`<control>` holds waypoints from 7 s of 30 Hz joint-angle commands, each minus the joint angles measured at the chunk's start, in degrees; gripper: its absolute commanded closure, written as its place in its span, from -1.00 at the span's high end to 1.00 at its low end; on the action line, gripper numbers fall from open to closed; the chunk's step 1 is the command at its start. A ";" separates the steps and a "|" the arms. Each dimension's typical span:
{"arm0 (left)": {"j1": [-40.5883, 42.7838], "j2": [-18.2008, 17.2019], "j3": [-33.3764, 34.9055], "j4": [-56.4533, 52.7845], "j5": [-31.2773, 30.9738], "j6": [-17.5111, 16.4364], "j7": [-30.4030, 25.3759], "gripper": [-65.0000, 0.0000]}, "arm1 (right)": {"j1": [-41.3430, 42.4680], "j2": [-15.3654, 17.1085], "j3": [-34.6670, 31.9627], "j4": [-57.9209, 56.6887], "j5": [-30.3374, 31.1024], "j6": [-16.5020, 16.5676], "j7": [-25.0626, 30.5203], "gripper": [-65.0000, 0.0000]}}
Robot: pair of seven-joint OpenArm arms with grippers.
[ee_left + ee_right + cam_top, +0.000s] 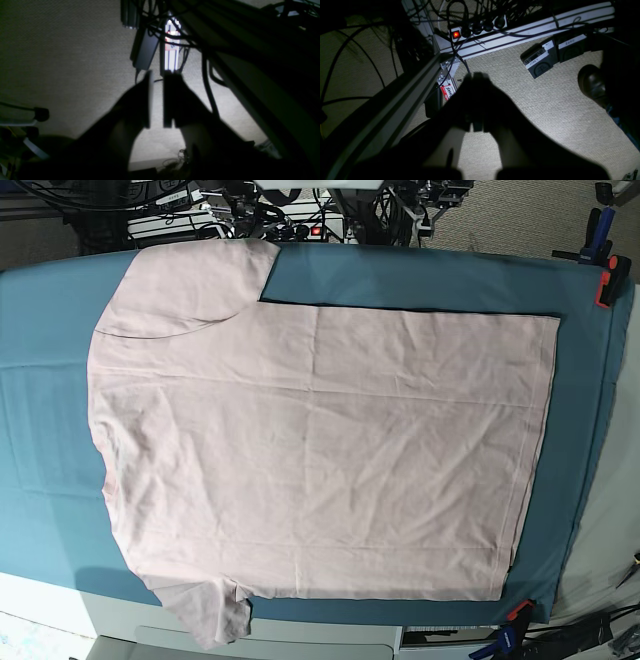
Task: Fold the T-shirt properly
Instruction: 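Move both grippers from rest toward the shirt's shoulder-side edge, then lower right gripper onto the shoulder corner, left gripper onto the hem corner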
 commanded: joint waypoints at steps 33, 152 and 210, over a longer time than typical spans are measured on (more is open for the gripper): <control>0.17 -0.46 -0.11 0.26 -0.15 -0.37 -3.23 -0.73 | 0.28 0.37 0.11 0.55 0.07 -0.24 2.19 -1.00; 47.43 -31.61 -28.20 121.85 -24.74 -22.77 35.15 -0.73 | -27.82 4.46 42.73 73.48 44.61 26.58 -57.05 -0.04; 13.18 -30.69 -29.57 70.23 -54.64 -22.10 53.48 -0.25 | -27.82 4.46 42.73 73.48 44.70 29.40 -53.51 -1.00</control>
